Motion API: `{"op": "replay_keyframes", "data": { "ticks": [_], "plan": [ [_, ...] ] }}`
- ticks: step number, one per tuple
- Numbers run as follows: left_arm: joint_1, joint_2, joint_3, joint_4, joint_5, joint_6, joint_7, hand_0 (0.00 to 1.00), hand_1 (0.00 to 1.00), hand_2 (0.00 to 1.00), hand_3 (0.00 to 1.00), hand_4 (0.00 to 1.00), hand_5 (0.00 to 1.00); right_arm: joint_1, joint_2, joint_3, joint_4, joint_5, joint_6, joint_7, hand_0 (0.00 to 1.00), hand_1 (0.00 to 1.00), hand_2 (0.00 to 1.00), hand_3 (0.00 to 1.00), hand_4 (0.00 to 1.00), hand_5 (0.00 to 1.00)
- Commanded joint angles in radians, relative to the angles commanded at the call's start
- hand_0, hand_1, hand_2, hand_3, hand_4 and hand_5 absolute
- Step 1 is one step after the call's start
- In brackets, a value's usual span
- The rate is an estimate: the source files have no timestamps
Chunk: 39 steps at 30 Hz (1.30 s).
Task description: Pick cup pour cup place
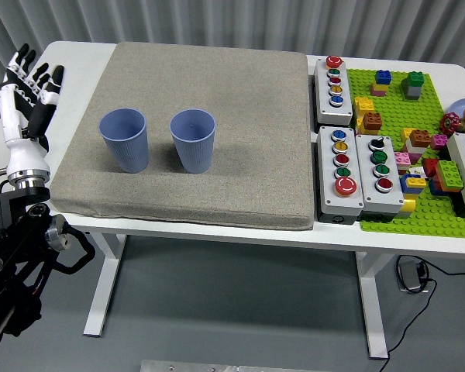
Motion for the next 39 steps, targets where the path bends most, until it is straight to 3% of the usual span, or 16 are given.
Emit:
{"op": "replay_keyframes", "data": {
  "ticks": [3,4,8,12,15,21,39],
  "plan": [
    [0.008,-0.013,-0.010,-0.028,0.013,-0.003,0.021,0.788,0.797,0.924,0.903,0.912,0.998,0.001,0.000,0.000,0.000,0.000,0.001,0.000,0.692,0.659,0.601,0.590,0.002,0.237],
    [0.009,-0.015,-0.011,-0.031,0.022,-0.009,0.030,0.868,0.868,0.983,0.971,0.837,0.998,0.001,0.000,0.000,0.000,0.000,0.001,0.000,0.692,0.659,0.601,0.589,0.002,0.237],
    [0.016,-0.028,-0.013,-0.046,0.072,-0.094,0.087,0.868,0.868,0.983,0.971,0.837,0.998,0.003,0.000,-0.002,-0.001,0.000,0.004,0.000,0.692,0.659,0.601,0.589,0.002,0.237],
    [0.019,-0.031,-0.012,-0.067,0.028,-0.144,0.097,0.921,0.907,0.998,0.997,0.810,0.998,0.005,0.001,-0.004,-0.002,0.000,0.005,0.001,0.692,0.659,0.601,0.589,0.002,0.236],
    [0.021,-0.031,-0.019,-0.077,0.002,-0.141,0.085,0.921,0.907,0.998,0.997,0.810,0.998,0.005,0.002,-0.006,-0.002,0.000,0.003,0.001,0.692,0.659,0.601,0.589,0.002,0.236],
    [0.025,-0.031,-0.025,-0.091,-0.021,-0.084,0.047,0.928,0.906,0.998,0.998,0.794,0.998,0.004,0.002,-0.004,-0.002,0.000,0.004,0.002,0.692,0.660,0.601,0.588,0.002,0.235],
    [0.038,-0.032,-0.040,-0.096,-0.014,-0.099,0.058,0.927,0.908,0.998,0.998,0.779,0.998,-0.003,0.004,-0.008,-0.002,0.000,0.001,0.002,0.692,0.659,0.601,0.588,0.002,0.230]
  ]
}}
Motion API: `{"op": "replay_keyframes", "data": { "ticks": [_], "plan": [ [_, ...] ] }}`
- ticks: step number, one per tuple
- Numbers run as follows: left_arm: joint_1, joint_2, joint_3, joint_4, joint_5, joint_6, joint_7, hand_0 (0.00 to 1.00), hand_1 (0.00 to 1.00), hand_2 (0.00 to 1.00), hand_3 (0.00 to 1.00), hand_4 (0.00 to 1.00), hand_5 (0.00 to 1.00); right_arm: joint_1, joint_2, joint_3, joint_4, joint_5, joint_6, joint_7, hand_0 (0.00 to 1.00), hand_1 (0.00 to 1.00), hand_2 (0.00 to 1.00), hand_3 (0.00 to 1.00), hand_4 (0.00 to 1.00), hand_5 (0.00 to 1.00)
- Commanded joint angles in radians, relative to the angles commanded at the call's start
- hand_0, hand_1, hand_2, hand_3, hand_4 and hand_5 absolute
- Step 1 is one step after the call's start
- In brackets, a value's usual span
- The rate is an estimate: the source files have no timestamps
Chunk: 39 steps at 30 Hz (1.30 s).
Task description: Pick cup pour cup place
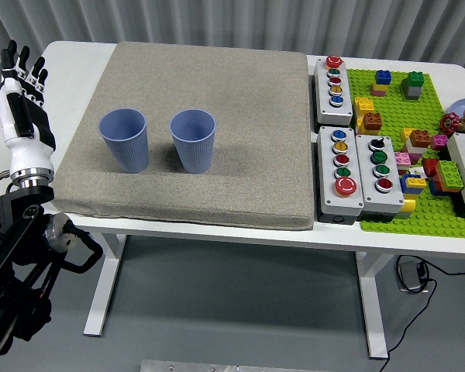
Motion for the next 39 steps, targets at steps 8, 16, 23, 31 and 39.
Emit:
{"op": "replay_keyframes", "data": {
  "ticks": [8,16,23,31,39],
  "plan": [
    [0.006,0.001,-0.006,-0.002,0.011,-0.018,0.016,0.924,0.904,0.998,0.997,0.779,0.998,-0.004,0.000,-0.002,0.000,0.000,0.001,0.000,0.691,0.659,0.601,0.588,0.002,0.228],
    [0.005,0.001,-0.004,-0.010,0.021,-0.007,0.013,0.923,0.904,0.998,0.996,0.778,0.998,-0.002,-0.001,0.000,-0.001,0.000,-0.001,0.002,0.692,0.659,0.601,0.588,0.002,0.227],
    [0.003,0.002,0.005,-0.032,0.014,0.018,0.005,0.923,0.904,0.998,0.996,0.777,0.998,0.000,-0.001,-0.004,-0.001,0.000,-0.002,0.001,0.692,0.659,0.601,0.588,0.002,0.225],
    [0.003,0.001,0.014,-0.043,0.000,0.031,0.001,0.922,0.903,0.998,0.992,0.775,0.998,0.003,-0.002,-0.002,-0.001,0.000,0.001,0.002,0.692,0.659,0.601,0.589,0.002,0.224],
    [0.002,0.002,0.017,-0.048,0.031,0.036,0.013,0.922,0.900,0.998,0.990,0.772,0.998,0.005,-0.002,-0.009,-0.001,0.000,-0.003,0.002,0.692,0.659,0.601,0.589,0.002,0.223]
  ]
}}
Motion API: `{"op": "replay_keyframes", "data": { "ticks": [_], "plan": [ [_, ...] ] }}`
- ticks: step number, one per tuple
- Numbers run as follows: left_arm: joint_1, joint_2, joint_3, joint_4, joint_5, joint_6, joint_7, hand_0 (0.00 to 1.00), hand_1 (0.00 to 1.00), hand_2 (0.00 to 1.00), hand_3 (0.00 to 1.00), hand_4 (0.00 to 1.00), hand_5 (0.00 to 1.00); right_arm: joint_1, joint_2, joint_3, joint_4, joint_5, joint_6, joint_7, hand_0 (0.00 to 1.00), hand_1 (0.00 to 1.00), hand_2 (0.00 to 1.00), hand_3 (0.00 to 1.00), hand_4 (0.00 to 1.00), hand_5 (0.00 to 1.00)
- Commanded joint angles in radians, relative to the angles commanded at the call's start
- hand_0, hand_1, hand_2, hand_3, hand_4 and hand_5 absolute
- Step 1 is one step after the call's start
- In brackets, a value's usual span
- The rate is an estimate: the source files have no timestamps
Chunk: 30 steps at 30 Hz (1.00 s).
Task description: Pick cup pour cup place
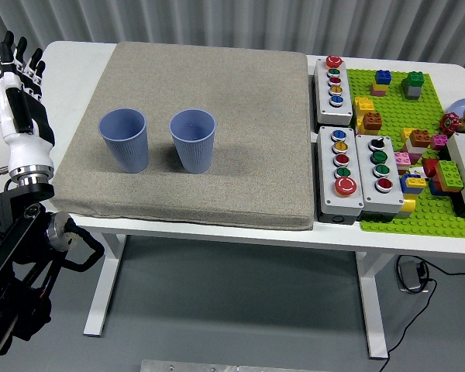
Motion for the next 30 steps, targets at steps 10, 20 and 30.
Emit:
{"op": "replay_keyframes", "data": {
  "ticks": [10,20,30],
  "plan": [
    [0.004,0.000,0.003,-0.001,-0.009,0.007,0.000,0.920,0.899,0.998,0.988,0.771,0.998,-0.003,-0.004,-0.019,-0.001,0.000,0.002,-0.001,0.692,0.659,0.602,0.589,0.002,0.226],
    [0.011,0.001,0.010,-0.004,-0.022,0.013,-0.003,0.918,0.896,0.998,0.984,0.769,0.998,-0.011,-0.002,-0.018,-0.001,0.000,0.003,-0.001,0.692,0.659,0.602,0.588,0.002,0.229],
    [0.012,0.002,0.005,-0.006,-0.009,0.016,0.003,0.913,0.895,0.998,0.984,0.766,0.998,-0.009,-0.003,-0.020,0.000,0.000,0.001,0.000,0.692,0.659,0.602,0.589,0.002,0.228]
  ]
}}
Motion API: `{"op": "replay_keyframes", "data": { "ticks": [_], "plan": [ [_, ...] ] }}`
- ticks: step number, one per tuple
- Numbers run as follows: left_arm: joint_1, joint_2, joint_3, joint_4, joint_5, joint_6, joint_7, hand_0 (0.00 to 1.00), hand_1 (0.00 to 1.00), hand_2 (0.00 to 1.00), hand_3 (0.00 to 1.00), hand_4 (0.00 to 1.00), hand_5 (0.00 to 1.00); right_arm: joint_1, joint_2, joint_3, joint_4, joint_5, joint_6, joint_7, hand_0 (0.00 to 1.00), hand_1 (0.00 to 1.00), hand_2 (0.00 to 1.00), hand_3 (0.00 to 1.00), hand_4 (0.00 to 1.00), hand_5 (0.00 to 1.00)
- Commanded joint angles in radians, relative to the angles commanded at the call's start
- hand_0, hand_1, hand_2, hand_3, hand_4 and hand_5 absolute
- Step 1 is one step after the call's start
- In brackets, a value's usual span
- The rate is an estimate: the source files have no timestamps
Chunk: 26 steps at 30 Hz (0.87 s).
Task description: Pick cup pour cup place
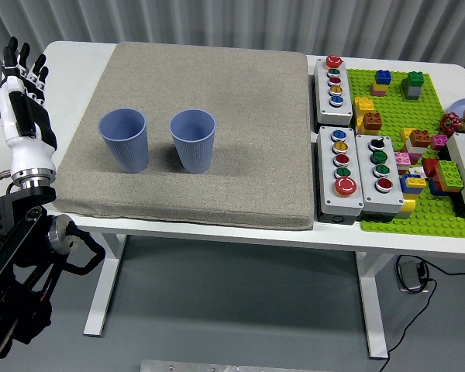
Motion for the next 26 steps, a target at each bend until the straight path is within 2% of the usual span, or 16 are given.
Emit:
{"op": "replay_keyframes", "data": {
  "ticks": [26],
  "plan": [
    [0.003,0.005,0.001,-0.008,0.032,-0.011,0.022,0.911,0.893,0.998,0.980,0.756,0.998,0.011,-0.003,0.003,-0.001,0.000,0.002,0.001,0.692,0.659,0.602,0.588,0.002,0.231]
  ]
}}
